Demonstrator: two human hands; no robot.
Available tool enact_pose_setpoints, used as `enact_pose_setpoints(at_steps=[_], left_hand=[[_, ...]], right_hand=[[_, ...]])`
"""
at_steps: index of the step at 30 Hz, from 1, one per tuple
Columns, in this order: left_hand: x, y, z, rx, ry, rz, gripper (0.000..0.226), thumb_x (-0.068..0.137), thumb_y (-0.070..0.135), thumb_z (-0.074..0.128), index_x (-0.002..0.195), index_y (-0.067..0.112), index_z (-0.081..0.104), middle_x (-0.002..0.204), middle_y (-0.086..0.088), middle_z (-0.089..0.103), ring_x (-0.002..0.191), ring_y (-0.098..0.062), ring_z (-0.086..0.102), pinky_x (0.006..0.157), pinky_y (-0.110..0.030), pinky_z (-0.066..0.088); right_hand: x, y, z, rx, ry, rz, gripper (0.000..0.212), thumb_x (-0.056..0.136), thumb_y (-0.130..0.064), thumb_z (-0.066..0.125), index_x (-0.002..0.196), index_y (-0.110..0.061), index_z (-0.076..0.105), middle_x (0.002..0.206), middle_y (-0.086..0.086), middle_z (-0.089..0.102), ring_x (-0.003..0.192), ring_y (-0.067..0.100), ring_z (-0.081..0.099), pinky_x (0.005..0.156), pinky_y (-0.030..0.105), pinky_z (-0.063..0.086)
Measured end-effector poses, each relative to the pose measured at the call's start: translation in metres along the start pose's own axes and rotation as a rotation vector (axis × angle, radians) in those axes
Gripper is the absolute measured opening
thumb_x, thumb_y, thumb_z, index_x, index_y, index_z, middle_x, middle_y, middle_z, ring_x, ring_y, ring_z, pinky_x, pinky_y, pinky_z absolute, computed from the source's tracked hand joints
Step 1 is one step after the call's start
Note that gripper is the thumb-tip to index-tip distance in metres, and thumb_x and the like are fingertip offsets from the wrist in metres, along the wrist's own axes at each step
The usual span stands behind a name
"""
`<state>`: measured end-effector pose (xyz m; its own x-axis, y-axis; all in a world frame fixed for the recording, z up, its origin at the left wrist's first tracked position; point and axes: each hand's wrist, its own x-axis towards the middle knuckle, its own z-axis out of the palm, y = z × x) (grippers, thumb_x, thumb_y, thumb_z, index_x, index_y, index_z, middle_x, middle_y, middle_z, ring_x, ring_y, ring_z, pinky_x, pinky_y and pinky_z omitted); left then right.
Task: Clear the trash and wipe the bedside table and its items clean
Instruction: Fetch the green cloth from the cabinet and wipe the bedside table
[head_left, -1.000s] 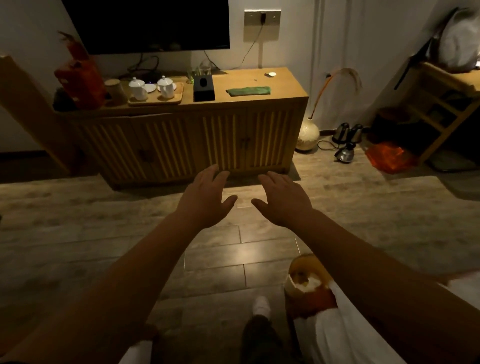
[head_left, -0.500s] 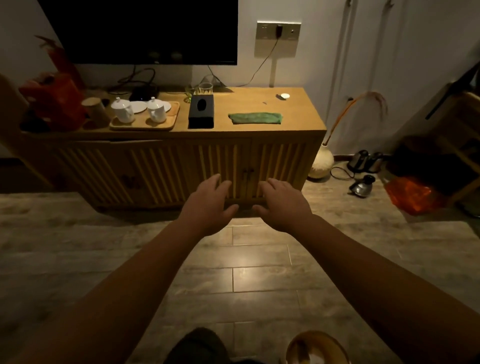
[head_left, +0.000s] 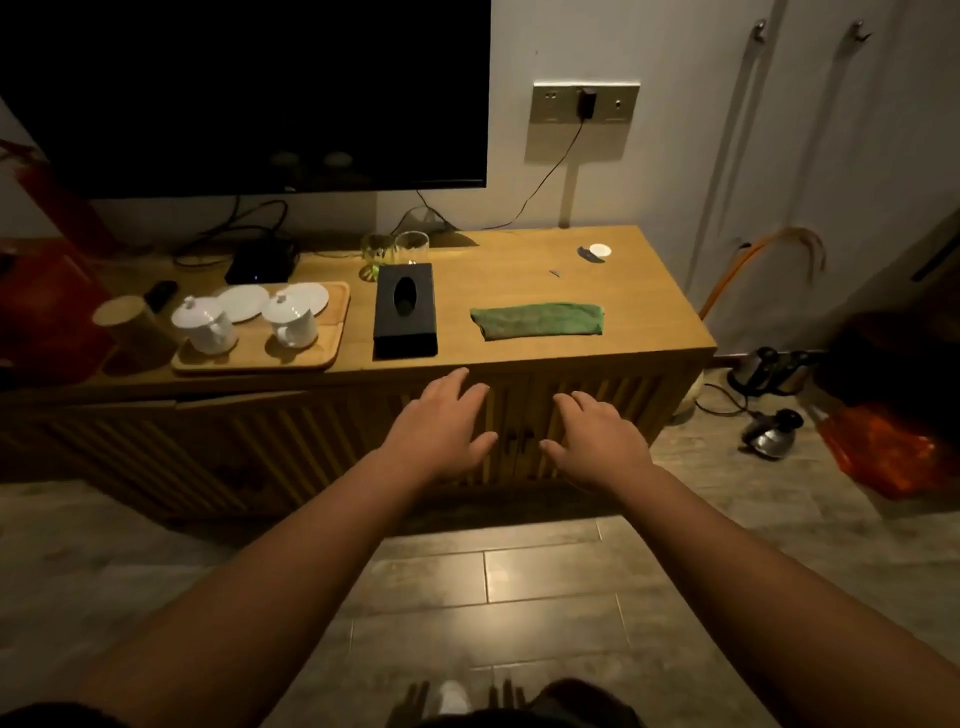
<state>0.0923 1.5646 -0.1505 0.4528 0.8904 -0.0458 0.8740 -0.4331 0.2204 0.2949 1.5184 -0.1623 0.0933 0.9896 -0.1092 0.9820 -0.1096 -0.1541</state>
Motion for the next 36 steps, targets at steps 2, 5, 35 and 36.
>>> enact_pose_setpoints(at_steps=[2, 5, 35, 36], left_hand=[[0.039, -0.015, -0.003, 0.011, -0.022, -0.002, 0.069, 0.089, 0.053, 0.054, 0.147, 0.028, 0.026, 0.159, -0.005, 0.018, 0.145, -0.026, 0.020, 0.110, -0.048, 0.034], [0.093, -0.031, 0.002, 0.021, -0.031, 0.004, 0.069, 0.089, 0.056, 0.052, 0.147, 0.028, 0.026, 0.159, -0.005, 0.019, 0.144, -0.027, 0.021, 0.110, -0.047, 0.034], [0.431, -0.096, 0.143, -0.150, -0.443, -0.334, 0.053, 0.091, 0.043, 0.051, 0.139, 0.024, 0.041, 0.153, -0.017, 0.017, 0.136, -0.039, 0.025, 0.105, -0.045, 0.037], [0.433, -0.095, 0.144, -0.175, -0.436, -0.369, 0.051, 0.091, 0.040, 0.052, 0.138, 0.024, 0.041, 0.152, -0.018, 0.017, 0.136, -0.040, 0.024, 0.105, -0.045, 0.036]], right_hand=[[0.036, 0.000, -0.002, 0.009, -0.024, 0.009, 0.070, 0.088, -0.053, 0.054, 0.146, -0.025, 0.027, 0.153, 0.004, 0.033, 0.136, 0.028, 0.036, 0.100, 0.046, 0.043], [0.088, 0.010, 0.002, -0.001, -0.056, 0.016, 0.071, 0.088, -0.054, 0.053, 0.147, -0.024, 0.026, 0.153, 0.004, 0.032, 0.135, 0.028, 0.036, 0.100, 0.047, 0.043], [0.421, 0.161, 0.100, 0.167, -0.236, 0.387, 0.030, 0.094, -0.034, 0.050, 0.123, -0.026, 0.054, 0.155, 0.008, 0.015, 0.133, 0.035, 0.020, 0.090, 0.042, 0.043], [0.424, 0.162, 0.101, 0.213, -0.208, 0.449, 0.025, 0.094, -0.033, 0.050, 0.117, -0.024, 0.056, 0.154, 0.010, 0.016, 0.130, 0.036, 0.023, 0.088, 0.041, 0.042]])
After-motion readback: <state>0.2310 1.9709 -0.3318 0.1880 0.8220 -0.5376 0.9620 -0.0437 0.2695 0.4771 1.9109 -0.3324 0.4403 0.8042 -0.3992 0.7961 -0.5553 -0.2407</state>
